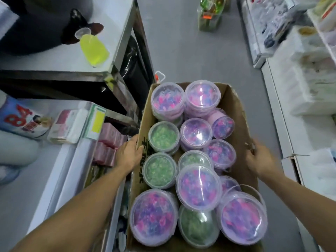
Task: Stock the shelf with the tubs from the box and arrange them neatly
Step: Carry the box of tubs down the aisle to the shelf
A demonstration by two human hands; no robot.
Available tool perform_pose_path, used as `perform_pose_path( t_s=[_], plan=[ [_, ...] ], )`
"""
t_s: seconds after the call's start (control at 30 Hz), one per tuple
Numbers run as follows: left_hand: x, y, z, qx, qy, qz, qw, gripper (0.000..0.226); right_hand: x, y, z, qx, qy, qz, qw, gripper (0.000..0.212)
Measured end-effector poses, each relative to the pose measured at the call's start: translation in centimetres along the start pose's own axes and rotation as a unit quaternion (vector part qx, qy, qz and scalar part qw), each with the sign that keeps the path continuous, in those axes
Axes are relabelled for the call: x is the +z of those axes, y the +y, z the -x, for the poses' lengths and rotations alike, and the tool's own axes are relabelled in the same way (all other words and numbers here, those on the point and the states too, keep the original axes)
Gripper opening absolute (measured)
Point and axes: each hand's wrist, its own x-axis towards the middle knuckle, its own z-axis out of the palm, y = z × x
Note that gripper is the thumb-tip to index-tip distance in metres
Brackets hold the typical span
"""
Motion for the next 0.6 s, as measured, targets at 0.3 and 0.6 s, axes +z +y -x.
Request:
perform_pose_path(
  t_s=[0.3, 0.6],
  plan=[
    [3.1, -3.0, -4.1, 0.001, -0.024, 0.006, 1.0, 0.039, 4.8, 0.1, -2.8, 0.031, -0.019, 0.002, 0.999, 0.035],
    [3.8, -3.2, -3.9, -0.013, -0.024, -0.051, 0.998, 0.042, 4.6, -0.2, -2.8, 0.025, -0.071, 0.039, 0.996, 0.032]
  ],
)
